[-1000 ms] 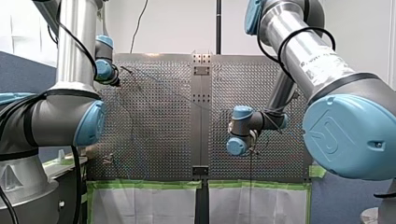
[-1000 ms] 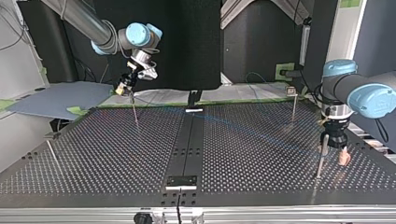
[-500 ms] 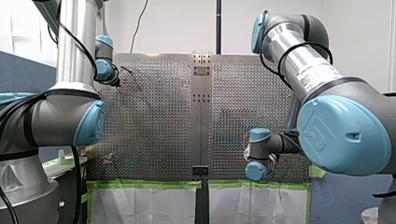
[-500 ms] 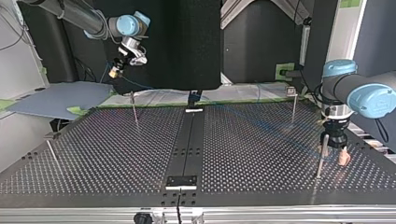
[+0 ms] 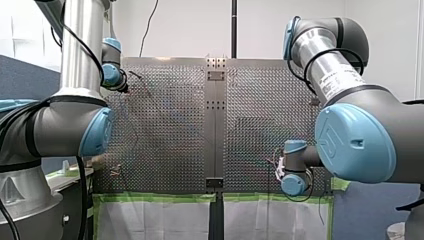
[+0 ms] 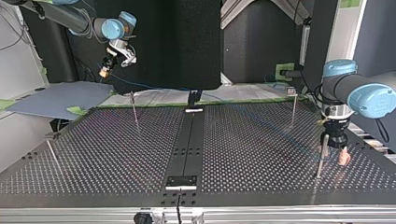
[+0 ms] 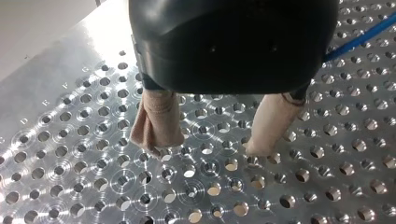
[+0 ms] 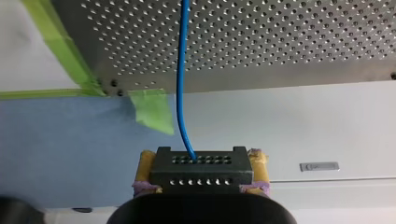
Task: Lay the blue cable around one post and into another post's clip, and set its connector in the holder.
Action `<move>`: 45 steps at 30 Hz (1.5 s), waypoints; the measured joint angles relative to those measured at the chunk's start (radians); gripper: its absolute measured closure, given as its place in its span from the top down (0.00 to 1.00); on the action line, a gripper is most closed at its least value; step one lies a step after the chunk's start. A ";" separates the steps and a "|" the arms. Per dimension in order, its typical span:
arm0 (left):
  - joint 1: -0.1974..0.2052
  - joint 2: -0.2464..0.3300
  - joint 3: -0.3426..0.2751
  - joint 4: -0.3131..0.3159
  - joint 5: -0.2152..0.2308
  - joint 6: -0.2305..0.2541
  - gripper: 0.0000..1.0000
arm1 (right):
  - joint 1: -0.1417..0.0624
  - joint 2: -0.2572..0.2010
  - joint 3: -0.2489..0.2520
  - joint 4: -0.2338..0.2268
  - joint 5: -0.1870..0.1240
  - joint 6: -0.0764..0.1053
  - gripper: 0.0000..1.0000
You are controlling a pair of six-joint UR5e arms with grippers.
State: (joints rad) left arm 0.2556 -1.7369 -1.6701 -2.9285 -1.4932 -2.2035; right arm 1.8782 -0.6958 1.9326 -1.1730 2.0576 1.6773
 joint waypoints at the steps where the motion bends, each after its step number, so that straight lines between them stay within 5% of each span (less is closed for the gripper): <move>1: 0.000 0.000 0.000 0.000 0.000 0.000 1.00 | -0.009 0.000 -0.009 0.006 -0.009 -0.009 0.00; 9: 0.002 0.000 0.000 0.000 0.000 0.003 1.00 | -0.080 0.009 -0.075 0.016 -0.080 -0.080 0.00; 18: 0.002 0.000 0.001 0.000 0.000 0.004 1.00 | -0.147 0.071 -0.117 0.029 -0.162 -0.161 0.00; 39: 0.000 0.000 0.001 -0.007 0.000 0.009 1.00 | -0.125 0.081 -0.120 0.008 -0.355 -0.354 0.00; 45: -0.001 0.000 0.000 -0.008 -0.001 0.013 1.00 | -0.120 0.081 -0.120 -0.003 -0.404 -0.363 0.00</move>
State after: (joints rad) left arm 0.2548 -1.7369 -1.6699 -2.9368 -1.4938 -2.1909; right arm 1.7580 -0.6147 1.8124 -1.1756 1.6533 1.3139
